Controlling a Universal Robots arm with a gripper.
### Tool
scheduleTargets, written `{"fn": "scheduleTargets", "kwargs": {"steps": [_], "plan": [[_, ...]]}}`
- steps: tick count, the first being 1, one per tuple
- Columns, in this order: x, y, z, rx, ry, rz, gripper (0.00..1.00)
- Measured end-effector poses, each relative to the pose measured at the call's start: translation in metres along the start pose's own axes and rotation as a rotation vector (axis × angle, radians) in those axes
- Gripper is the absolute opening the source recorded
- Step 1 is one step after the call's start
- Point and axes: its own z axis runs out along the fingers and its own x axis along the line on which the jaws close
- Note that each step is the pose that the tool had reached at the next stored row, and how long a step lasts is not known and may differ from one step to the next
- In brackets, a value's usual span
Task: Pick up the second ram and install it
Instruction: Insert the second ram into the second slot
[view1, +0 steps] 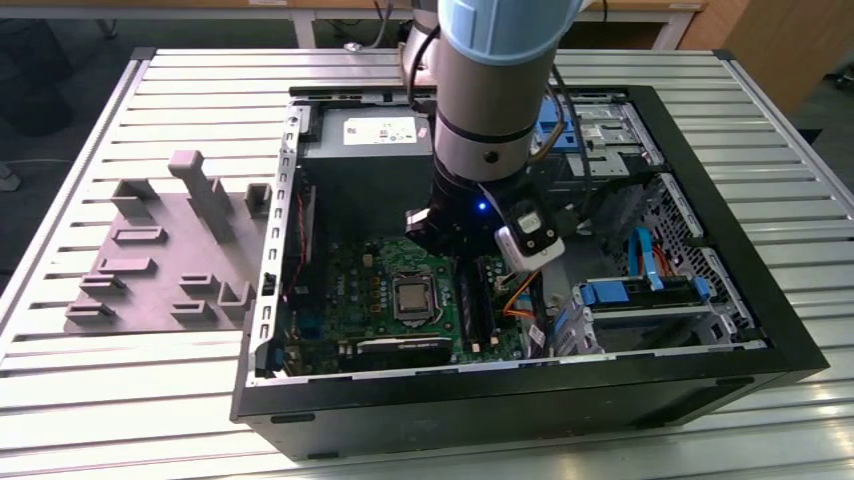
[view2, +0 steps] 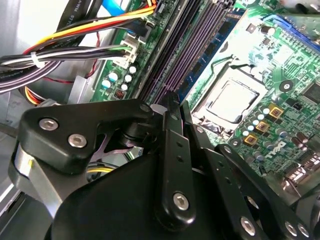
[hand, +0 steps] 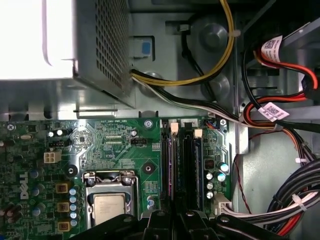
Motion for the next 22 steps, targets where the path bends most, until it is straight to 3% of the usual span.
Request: {"fn": "scheduleTargets", "kwargs": {"steps": [22], "plan": [[-0.0040, -0.0023, 0.0076, 0.0000, 0.0001, 0.002, 0.14]]}}
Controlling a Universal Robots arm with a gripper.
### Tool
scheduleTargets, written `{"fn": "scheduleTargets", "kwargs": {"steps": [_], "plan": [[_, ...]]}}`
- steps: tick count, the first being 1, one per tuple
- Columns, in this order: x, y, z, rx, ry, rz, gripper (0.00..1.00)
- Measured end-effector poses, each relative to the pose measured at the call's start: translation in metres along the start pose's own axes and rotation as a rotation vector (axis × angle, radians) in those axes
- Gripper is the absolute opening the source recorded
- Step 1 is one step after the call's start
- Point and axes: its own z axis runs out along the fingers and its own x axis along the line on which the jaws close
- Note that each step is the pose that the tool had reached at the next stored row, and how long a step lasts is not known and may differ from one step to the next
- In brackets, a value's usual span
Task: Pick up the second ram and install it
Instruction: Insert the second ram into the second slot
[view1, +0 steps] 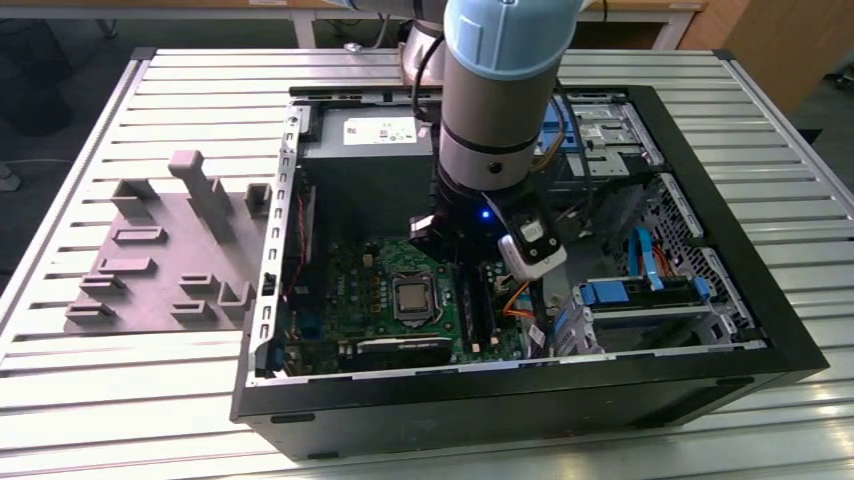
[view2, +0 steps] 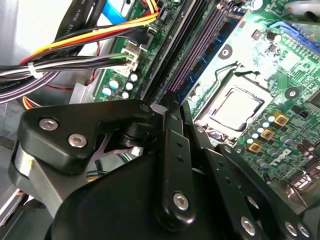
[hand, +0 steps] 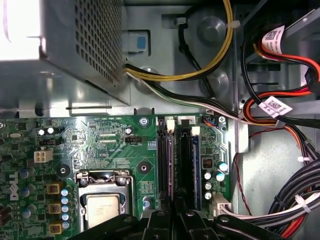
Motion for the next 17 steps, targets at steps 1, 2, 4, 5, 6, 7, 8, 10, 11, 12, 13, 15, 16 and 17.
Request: {"fn": "scheduleTargets", "kwargs": {"steps": [1, 2, 4, 5, 6, 7, 8, 10, 11, 12, 13, 15, 16, 17], "plan": [[-0.0002, 0.0000, 0.0002, -0.0003, 0.0001, 0.000, 0.14], [-0.0001, 0.0000, 0.0004, -0.0005, 0.0000, 0.000, 0.14], [-0.0002, 0.0000, 0.0009, -0.0005, 0.0001, 0.000, 0.14], [-0.0002, 0.0000, 0.0011, -0.0005, 0.0001, 0.000, 0.14], [-0.0002, 0.0000, 0.0012, -0.0005, 0.0001, 0.000, 0.14], [-0.0002, 0.0000, 0.0012, -0.0005, 0.0001, 0.000, 0.14], [-0.0002, 0.0000, 0.0012, -0.0005, 0.0000, 0.000, 0.14], [-0.0002, 0.0000, 0.0012, -0.0005, 0.0001, 0.000, 0.14], [-0.0002, 0.0000, 0.0012, -0.0005, 0.0001, 0.000, 0.14], [-0.0002, 0.0000, 0.0013, -0.0006, 0.0000, 0.000, 0.14], [-0.0002, 0.0000, 0.0013, -0.0005, 0.0000, -0.001, 0.14], [-0.0004, 0.0000, 0.0013, -0.0008, 0.0001, -0.011, 0.14], [-0.0004, 0.0001, 0.0014, 0.0001, 0.0001, -0.013, 0.14], [-0.0004, 0.0000, 0.0013, 0.0010, 0.0000, -0.013, 0.14]]}}
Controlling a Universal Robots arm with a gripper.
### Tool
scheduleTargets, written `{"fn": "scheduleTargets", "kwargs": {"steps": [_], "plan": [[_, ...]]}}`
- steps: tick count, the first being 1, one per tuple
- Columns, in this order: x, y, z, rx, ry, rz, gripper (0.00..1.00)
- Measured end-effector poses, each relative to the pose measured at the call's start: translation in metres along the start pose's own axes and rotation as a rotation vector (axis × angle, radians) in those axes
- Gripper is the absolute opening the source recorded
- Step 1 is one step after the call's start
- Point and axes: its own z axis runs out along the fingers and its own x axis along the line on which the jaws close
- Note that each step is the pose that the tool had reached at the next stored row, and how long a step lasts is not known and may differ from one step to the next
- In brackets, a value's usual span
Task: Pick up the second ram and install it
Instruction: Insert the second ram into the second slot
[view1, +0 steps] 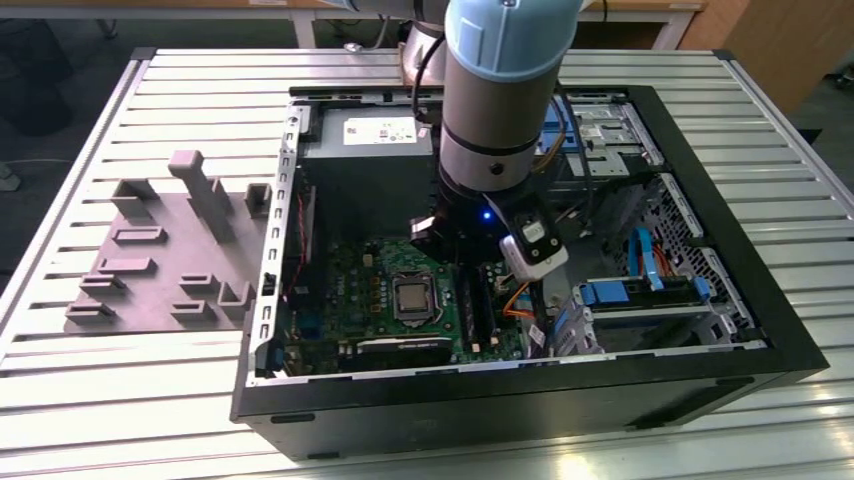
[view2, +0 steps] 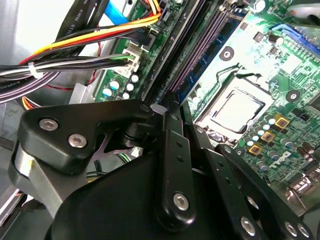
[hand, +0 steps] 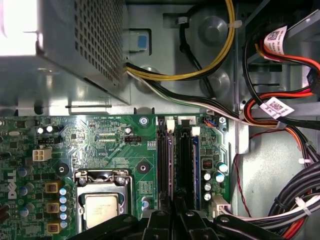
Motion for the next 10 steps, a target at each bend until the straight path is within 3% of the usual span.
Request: {"fn": "scheduleTargets", "kwargs": {"steps": [10], "plan": [[-0.0024, 0.0002, -0.0015, 0.0045, 0.0019, -0.011, 0.14]]}}
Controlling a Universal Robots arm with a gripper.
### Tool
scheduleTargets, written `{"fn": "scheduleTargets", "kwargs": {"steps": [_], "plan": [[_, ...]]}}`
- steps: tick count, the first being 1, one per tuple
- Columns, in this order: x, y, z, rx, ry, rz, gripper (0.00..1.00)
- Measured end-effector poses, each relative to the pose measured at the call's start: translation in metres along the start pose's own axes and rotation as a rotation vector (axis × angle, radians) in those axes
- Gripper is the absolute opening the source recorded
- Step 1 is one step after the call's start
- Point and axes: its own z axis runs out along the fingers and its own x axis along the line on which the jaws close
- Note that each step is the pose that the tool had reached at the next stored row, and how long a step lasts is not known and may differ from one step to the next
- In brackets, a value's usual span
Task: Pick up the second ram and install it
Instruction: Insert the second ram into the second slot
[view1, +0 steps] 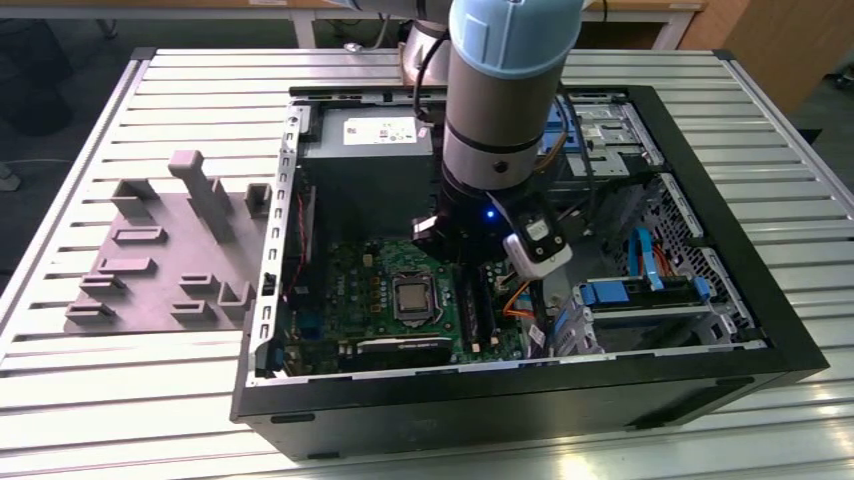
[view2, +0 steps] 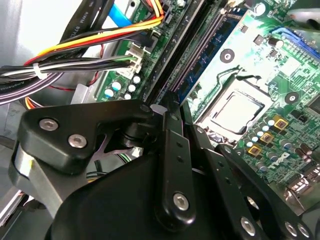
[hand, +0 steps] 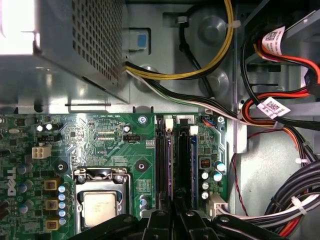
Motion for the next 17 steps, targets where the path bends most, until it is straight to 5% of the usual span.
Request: {"fn": "scheduleTargets", "kwargs": {"steps": [17], "plan": [[0.0001, 0.0000, 0.0057, -0.0006, 0.0008, -0.001, 0.14]]}}
